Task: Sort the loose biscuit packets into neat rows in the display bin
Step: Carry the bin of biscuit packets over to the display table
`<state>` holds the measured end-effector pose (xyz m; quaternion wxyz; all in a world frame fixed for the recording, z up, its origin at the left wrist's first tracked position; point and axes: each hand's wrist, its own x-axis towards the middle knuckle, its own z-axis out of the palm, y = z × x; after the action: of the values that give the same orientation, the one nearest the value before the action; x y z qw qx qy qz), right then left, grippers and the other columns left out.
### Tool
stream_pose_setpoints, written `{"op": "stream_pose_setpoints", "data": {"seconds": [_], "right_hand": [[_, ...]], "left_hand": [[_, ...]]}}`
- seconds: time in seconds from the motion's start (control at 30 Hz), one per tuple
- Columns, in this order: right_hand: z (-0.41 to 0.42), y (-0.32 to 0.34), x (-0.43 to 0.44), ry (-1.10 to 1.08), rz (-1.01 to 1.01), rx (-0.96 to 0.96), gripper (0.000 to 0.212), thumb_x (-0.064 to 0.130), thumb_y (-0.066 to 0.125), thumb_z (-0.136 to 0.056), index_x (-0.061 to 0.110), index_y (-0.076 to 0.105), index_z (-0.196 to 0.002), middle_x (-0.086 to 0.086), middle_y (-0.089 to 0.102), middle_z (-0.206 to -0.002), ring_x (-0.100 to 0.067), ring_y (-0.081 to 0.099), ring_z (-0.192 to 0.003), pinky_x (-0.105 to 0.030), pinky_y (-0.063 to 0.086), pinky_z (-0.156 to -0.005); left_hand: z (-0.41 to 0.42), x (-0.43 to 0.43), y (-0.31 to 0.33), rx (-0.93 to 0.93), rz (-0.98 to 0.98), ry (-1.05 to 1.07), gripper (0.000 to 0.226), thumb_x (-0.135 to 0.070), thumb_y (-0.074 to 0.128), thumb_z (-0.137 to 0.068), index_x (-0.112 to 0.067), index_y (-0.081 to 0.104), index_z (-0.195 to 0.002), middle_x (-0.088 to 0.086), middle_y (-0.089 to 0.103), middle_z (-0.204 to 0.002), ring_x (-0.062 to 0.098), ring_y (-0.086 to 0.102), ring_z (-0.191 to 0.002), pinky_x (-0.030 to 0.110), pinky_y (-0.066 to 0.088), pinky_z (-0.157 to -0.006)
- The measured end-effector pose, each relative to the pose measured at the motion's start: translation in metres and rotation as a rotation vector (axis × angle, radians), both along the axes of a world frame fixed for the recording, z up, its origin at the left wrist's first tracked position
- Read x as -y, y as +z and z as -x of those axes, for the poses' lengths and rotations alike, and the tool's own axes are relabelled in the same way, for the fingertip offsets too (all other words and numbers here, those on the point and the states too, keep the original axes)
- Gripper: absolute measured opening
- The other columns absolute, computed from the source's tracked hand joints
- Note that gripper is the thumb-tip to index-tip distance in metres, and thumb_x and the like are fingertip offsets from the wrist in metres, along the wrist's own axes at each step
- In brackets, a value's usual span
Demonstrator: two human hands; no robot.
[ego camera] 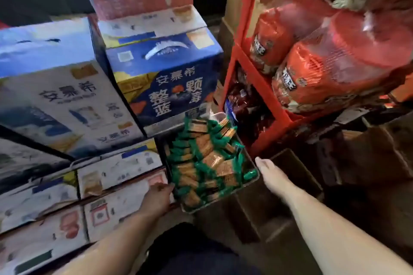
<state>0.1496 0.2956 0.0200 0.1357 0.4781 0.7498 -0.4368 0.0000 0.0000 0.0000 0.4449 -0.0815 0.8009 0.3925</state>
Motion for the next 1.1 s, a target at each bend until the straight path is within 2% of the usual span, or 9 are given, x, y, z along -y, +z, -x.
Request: {"op": "stream_pose_setpoints", "data": {"seconds": [0.17, 0.3, 0.43, 0.57, 0.73, 0.8, 0.87, 1.0, 1.1], "right_hand": [[0.035, -0.024, -0.022, -0.116, 0.078, 0.012, 0.068, 0.071, 0.044, -0.091, 0.019, 0.060, -0.132, -0.008, 0.061, -0.135, -0.026, 0.056, -0.125, -0.045, 0.041, -0.111], [0.041, -0.081, -0.048, -0.159, 0.176, 0.092, 0.105, 0.097, 0.036, -0.069, 0.023, 0.053, -0.142, 0.003, 0.056, -0.144, -0.023, 0.052, -0.131, -0.048, 0.038, -0.114], [0.059, -0.095, -0.052, -0.098, 0.153, 0.098, 0.054, 0.058, 0.038, -0.098, 0.020, 0.065, -0.127, 0.002, 0.066, -0.123, -0.023, 0.061, -0.116, -0.026, 0.051, -0.092], [0.067, -0.105, -0.057, 0.014, 0.037, 0.026, 0.021, 0.029, 0.048, -0.104, 0.020, 0.065, -0.113, -0.002, 0.066, -0.108, -0.022, 0.062, -0.100, -0.030, 0.049, -0.080], [0.052, -0.109, -0.070, 0.243, 0.058, -0.002, 0.012, 0.021, 0.049, -0.105, 0.012, 0.055, -0.103, -0.001, 0.058, -0.089, -0.009, 0.050, -0.074, -0.019, 0.036, -0.052], [0.038, -0.113, -0.079, 0.248, 0.183, -0.031, 0.011, 0.020, 0.048, -0.106, 0.011, 0.055, -0.103, -0.003, 0.062, -0.091, -0.010, 0.056, -0.079, -0.014, 0.043, -0.056], [0.022, -0.121, -0.089, 0.225, 0.322, -0.069, 0.011, 0.017, 0.047, -0.106, 0.013, 0.055, -0.101, -0.008, 0.066, -0.098, -0.017, 0.063, -0.089, -0.025, 0.052, -0.070], [0.003, -0.132, -0.106, 0.203, 0.448, -0.088, 0.015, 0.016, 0.044, -0.107, 0.019, 0.056, -0.098, -0.009, 0.066, -0.101, -0.024, 0.063, -0.099, -0.035, 0.052, -0.076], [0.002, -0.132, -0.111, 0.167, 0.486, -0.081, 0.017, 0.017, 0.042, -0.108, 0.020, 0.056, -0.099, -0.005, 0.066, -0.100, -0.021, 0.062, -0.099, -0.031, 0.051, -0.076]], "left_hand": [[0.005, -0.014, -0.012, 0.040, -0.003, 0.184, 0.029, -0.032, 0.056, -0.104, -0.019, 0.062, -0.079, 0.011, 0.068, -0.093, 0.030, 0.065, -0.091, 0.043, 0.051, -0.084], [0.002, -0.013, -0.037, 0.040, 0.010, 0.304, 0.027, -0.037, 0.058, -0.094, -0.020, 0.068, -0.075, 0.016, 0.075, -0.091, 0.037, 0.072, -0.088, 0.055, 0.058, -0.087], [-0.017, -0.011, -0.052, 0.029, 0.082, 0.332, 0.033, -0.050, 0.052, -0.085, -0.032, 0.077, -0.095, 0.018, 0.074, -0.108, 0.041, 0.070, -0.099, 0.047, 0.058, -0.089], [-0.041, -0.031, -0.042, -0.093, 0.187, 0.321, 0.039, -0.021, 0.051, -0.103, -0.011, 0.063, -0.139, 0.013, 0.064, -0.137, 0.031, 0.059, -0.126, 0.027, 0.041, -0.096], [-0.078, -0.057, -0.037, -0.276, 0.169, 0.494, 0.032, -0.019, 0.054, -0.100, -0.016, 0.066, -0.129, 0.003, 0.067, -0.119, 0.021, 0.060, -0.109, 0.033, 0.044, -0.092], [-0.097, -0.062, -0.037, -0.338, 0.193, 0.599, 0.016, -0.021, 0.055, -0.099, -0.021, 0.067, -0.109, 0.000, 0.069, -0.105, 0.023, 0.062, -0.101, 0.035, 0.045, -0.087], [-0.113, -0.060, -0.043, -0.322, 0.277, 0.686, 0.012, -0.021, 0.054, -0.101, -0.015, 0.064, -0.103, 0.006, 0.067, -0.099, 0.029, 0.061, -0.097, 0.038, 0.044, -0.084], [-0.123, -0.058, -0.058, -0.011, 0.203, 0.791, 0.037, -0.034, 0.047, -0.105, -0.011, 0.062, -0.128, 0.012, 0.069, -0.117, 0.031, 0.064, -0.108, 0.044, 0.048, -0.097], [-0.115, -0.065, -0.071, 0.128, 0.039, 0.888, 0.040, -0.039, 0.045, -0.107, -0.009, 0.063, -0.128, 0.005, 0.070, -0.110, 0.024, 0.063, -0.095, 0.040, 0.049, -0.085]]}}
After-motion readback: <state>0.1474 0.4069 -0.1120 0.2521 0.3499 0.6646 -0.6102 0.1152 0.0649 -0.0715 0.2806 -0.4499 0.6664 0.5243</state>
